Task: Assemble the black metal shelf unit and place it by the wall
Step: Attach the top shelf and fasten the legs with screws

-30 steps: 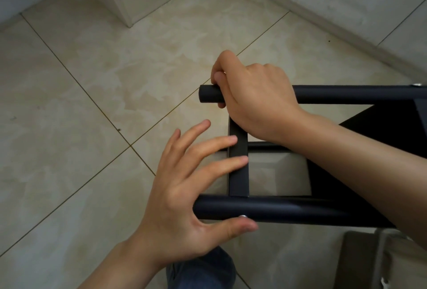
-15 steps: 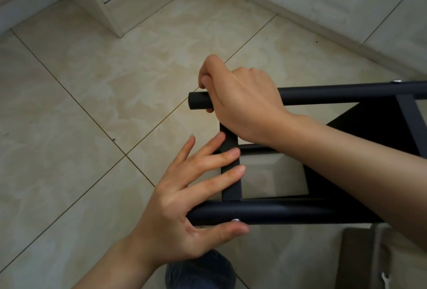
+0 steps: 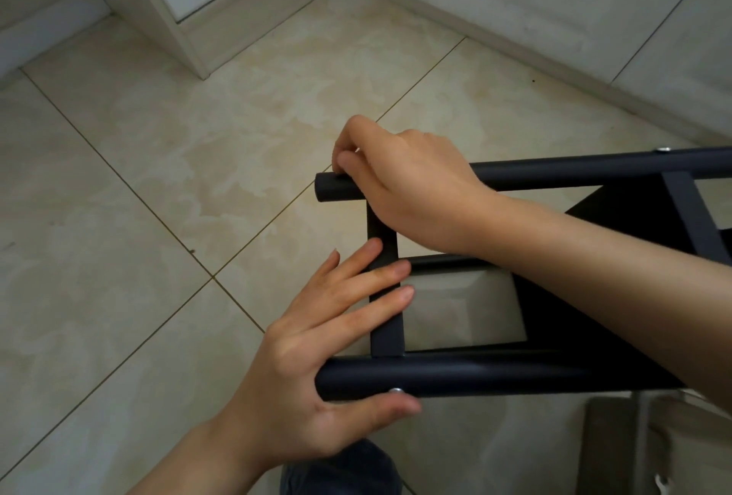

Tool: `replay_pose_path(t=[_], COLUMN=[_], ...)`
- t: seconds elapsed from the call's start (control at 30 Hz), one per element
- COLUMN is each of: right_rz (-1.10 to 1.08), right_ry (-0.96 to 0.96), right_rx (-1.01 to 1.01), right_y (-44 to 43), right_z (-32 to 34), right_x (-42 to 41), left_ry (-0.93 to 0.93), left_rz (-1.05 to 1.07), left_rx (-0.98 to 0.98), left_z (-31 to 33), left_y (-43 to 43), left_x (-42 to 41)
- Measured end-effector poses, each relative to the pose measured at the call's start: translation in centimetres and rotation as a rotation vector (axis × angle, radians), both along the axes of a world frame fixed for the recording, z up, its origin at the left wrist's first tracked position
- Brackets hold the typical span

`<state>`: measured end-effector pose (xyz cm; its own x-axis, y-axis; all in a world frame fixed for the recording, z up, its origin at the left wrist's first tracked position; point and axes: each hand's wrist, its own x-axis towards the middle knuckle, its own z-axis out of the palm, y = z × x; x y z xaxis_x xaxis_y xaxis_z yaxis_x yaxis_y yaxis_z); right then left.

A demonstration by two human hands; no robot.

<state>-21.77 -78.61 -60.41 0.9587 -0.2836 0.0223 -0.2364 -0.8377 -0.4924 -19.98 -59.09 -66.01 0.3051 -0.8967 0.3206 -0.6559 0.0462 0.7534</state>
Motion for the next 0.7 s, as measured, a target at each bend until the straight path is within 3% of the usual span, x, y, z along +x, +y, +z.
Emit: replay_pose_path(t=[0.13, 0.23, 0.47, 0.7], right_rz=[-0.025, -0.053, -0.031, 0.013], right_ry=[-0.237, -0.318, 0.094, 0.346], right_rx=[0.402, 0.426, 0.476, 0.65], right_y=[-1.1, -2.0, -2.3, -1.6], right_z=[1.5, 2.5, 1.2, -0.5], right_x=[-1.5, -4.6, -11.1, -9.5], left_ry=[0.026, 0.029, -0.01, -0.034], left_rz=[0.011, 0.016, 0.017, 0.012], left_rx=[-0.003, 0.002, 0.003, 0.001], left_z=[0.1, 0.2, 0.4, 0.3], left_y=[0.0, 0.1, -0.1, -0.2], left_x=[-0.2, -0.3, -0.5, -0.6])
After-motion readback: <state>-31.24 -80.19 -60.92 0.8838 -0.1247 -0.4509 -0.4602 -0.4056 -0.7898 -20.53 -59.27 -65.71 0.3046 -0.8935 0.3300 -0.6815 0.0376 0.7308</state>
